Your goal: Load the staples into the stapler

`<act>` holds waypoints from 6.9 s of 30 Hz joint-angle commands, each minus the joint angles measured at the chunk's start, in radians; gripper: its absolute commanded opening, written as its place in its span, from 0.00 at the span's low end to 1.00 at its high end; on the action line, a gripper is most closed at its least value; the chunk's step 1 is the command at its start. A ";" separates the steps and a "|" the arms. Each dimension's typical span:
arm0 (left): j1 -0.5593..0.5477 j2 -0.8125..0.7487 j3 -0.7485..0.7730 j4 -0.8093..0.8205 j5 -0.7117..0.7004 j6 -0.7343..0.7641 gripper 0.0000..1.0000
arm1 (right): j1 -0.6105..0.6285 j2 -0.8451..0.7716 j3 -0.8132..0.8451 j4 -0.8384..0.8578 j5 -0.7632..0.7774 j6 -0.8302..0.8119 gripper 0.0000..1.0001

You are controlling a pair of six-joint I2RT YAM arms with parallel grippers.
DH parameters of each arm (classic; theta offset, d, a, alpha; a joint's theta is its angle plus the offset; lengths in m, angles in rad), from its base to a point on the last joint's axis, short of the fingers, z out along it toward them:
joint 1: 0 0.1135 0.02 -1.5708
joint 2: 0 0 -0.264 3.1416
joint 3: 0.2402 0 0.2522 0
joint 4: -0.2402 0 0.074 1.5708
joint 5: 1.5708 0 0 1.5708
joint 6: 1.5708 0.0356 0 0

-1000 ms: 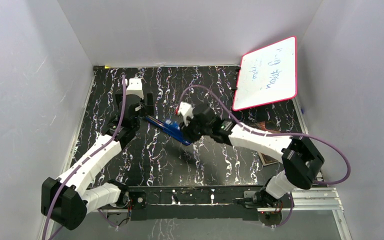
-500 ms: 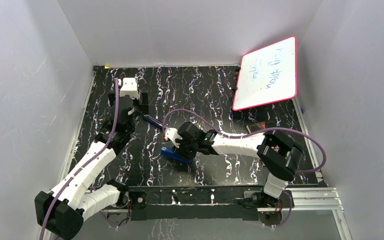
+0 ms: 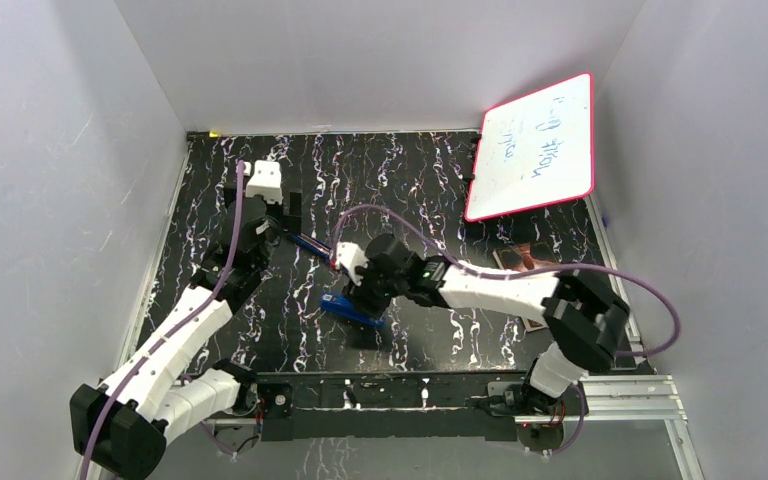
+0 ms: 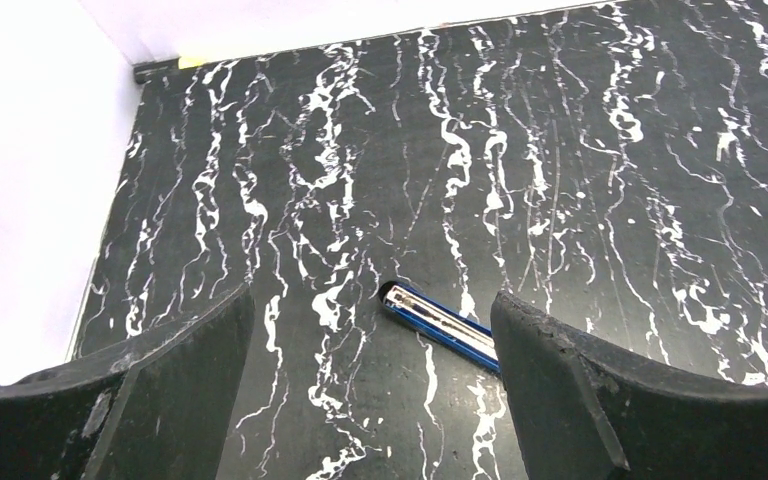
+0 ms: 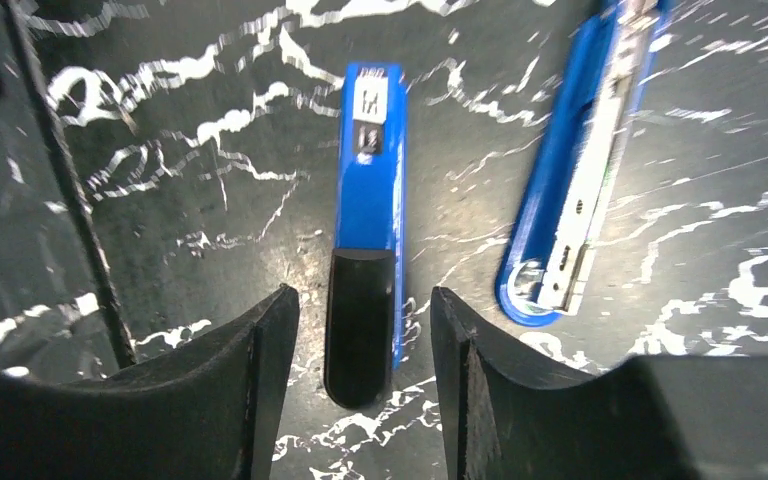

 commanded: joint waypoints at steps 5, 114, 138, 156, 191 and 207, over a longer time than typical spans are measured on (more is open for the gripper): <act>0.005 -0.056 -0.022 0.014 0.318 0.054 0.87 | -0.266 -0.269 -0.185 0.316 -0.219 0.241 0.62; -0.267 0.183 -0.227 0.678 0.792 -0.134 0.00 | -0.431 -0.300 -0.314 0.651 -0.074 0.911 0.52; -0.269 -0.174 -0.371 0.568 0.822 -0.132 0.00 | -0.677 -0.355 -0.166 0.528 -0.240 0.833 0.00; -0.268 -0.518 -0.339 0.132 0.694 -0.105 0.47 | -0.800 -0.454 0.076 0.359 -0.329 0.838 0.00; -0.271 0.301 0.009 0.547 0.886 0.205 0.73 | -0.810 -0.547 0.010 0.436 -0.377 1.007 0.00; -0.273 0.325 0.048 0.519 0.984 0.211 0.05 | -0.810 -0.549 -0.016 0.442 -0.366 1.009 0.00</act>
